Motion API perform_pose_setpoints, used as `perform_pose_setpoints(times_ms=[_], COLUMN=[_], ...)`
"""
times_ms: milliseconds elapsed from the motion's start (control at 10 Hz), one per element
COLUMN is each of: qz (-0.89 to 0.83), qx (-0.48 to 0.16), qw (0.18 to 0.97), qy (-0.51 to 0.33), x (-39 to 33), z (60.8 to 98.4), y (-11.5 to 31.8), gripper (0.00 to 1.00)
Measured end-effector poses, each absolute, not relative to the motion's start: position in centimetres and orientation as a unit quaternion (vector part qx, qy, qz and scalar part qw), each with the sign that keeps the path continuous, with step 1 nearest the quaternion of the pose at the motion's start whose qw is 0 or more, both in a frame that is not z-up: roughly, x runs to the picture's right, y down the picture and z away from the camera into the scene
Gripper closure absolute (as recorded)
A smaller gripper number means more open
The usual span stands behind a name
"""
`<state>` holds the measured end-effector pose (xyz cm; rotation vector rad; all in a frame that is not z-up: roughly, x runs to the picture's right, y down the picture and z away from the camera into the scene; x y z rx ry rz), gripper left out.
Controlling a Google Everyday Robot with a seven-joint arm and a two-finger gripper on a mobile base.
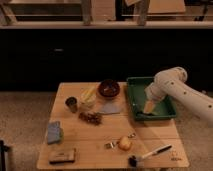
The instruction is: Place pepper in metal cup
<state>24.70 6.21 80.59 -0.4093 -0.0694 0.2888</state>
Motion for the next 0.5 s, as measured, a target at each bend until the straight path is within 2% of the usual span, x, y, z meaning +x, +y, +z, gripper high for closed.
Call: perform_pose_setpoints(times_ms=[500], qz=[0.181], qx=[-0.196], qw=[0.963], qy=[-0.028], x=[25.9], z=[84.8], y=[7.0], gripper=[0.2])
